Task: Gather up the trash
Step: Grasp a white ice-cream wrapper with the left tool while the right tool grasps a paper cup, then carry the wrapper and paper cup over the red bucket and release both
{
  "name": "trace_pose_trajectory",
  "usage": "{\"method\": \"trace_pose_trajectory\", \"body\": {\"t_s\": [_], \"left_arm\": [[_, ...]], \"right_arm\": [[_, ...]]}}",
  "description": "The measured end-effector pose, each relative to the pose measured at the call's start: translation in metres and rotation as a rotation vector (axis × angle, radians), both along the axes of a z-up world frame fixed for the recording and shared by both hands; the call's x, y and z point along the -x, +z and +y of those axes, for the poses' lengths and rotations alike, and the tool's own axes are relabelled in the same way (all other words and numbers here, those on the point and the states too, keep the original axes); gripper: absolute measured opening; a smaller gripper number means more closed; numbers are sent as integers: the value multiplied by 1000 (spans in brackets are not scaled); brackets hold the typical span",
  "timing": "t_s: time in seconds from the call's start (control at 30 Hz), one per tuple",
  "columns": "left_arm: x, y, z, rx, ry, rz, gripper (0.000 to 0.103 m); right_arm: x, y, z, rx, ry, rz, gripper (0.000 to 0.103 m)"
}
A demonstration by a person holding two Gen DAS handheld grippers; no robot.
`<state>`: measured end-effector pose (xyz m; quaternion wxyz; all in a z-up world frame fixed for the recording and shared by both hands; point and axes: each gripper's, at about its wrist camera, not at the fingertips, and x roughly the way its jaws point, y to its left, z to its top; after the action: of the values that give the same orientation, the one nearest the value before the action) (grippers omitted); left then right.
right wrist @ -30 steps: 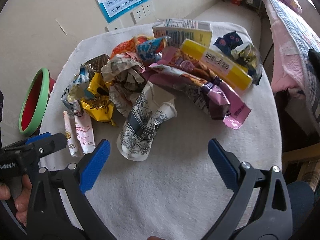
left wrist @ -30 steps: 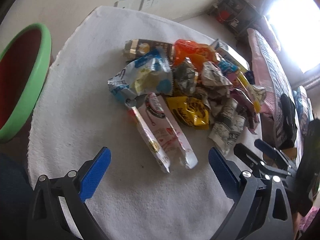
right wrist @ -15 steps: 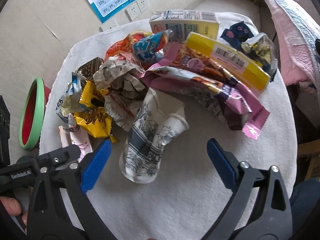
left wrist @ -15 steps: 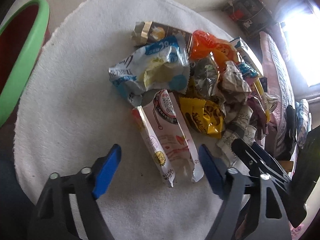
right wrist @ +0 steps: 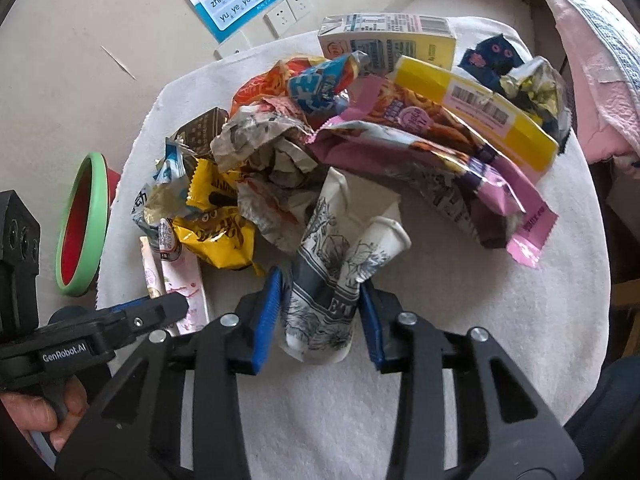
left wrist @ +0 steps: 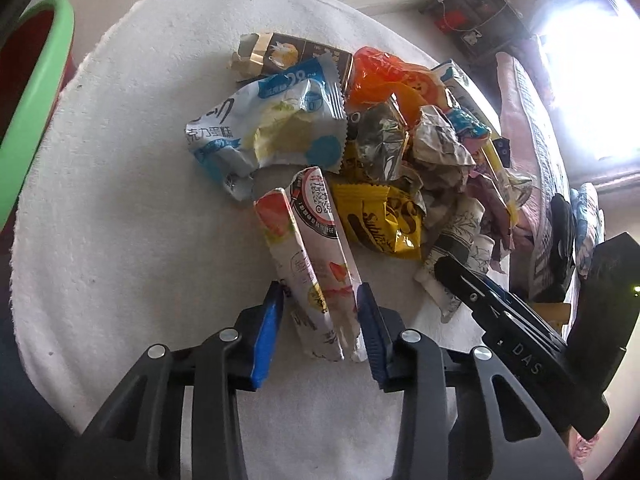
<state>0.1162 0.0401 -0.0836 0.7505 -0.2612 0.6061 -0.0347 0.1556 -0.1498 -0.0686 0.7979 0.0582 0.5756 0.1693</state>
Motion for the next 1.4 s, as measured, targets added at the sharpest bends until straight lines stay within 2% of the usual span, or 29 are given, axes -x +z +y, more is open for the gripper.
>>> {"method": "trace_pose_trajectory", "body": {"t_s": [0.23,0.7,1.07,1.4], "left_arm": [[17,17,6,-88,-60,-53,35],[40,69,17,-246,-119,-196,35],[53,107,44,-278,-80,-282,35],[64,135,93,-302,7,-329,36]], "right_arm": [[17,18,-9,-12,21,-34,37],[37,74,11,62,123,-224,37],[35,96,38,28,167,-250,37],[41,120,100,-12,282,-285,37]]}}
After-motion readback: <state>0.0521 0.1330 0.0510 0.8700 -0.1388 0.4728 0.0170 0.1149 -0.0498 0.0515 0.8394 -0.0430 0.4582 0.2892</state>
